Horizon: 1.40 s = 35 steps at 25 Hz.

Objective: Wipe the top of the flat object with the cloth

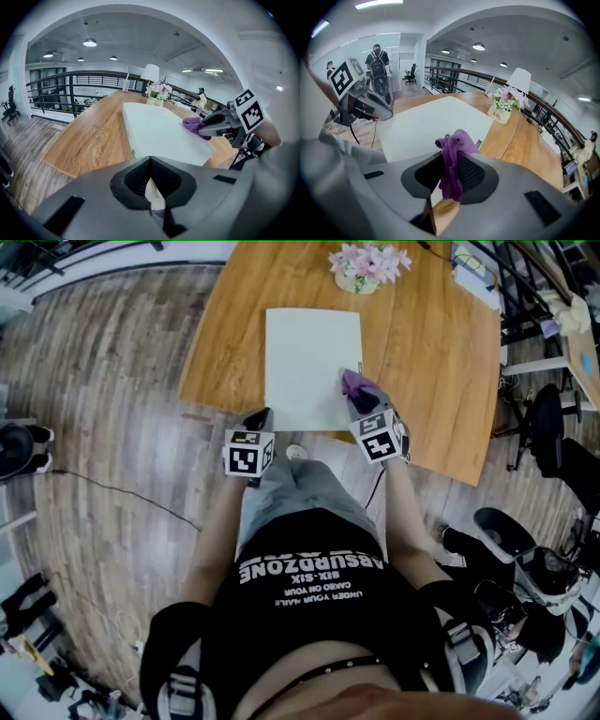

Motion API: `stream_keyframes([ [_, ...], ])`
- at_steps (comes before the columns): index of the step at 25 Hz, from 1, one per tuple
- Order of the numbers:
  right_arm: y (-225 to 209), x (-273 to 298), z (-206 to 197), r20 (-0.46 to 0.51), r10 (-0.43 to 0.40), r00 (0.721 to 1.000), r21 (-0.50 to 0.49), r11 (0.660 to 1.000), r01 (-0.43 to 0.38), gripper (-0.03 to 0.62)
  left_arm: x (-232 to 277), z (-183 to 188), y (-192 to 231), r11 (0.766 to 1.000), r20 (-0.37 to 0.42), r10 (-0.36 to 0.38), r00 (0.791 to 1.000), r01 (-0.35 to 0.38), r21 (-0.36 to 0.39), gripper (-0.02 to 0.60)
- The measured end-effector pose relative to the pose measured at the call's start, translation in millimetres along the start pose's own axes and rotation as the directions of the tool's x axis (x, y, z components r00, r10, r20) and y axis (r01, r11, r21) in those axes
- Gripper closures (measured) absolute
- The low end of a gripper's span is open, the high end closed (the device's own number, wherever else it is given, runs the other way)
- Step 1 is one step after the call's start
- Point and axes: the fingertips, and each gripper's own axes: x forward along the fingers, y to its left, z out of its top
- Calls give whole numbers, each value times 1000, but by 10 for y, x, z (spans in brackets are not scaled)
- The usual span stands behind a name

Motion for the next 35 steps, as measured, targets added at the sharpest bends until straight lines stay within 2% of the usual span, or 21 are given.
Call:
stream_keyframes([
  [10, -35, -84, -130, -1, 34, 999, 63, 997, -34, 494, 104, 53, -33, 1000, -2, -5, 1000, 5, -2, 566],
  [16, 164, -225, -170, -5, 55, 998, 83, 995, -54, 494, -17, 0, -13, 1000, -5, -7, 1000, 7, 2, 566],
  [35, 305, -202, -121, -110, 93, 990, 148, 986, -76, 494, -12, -6, -24, 1000, 3, -5, 1000, 5, -11, 566],
])
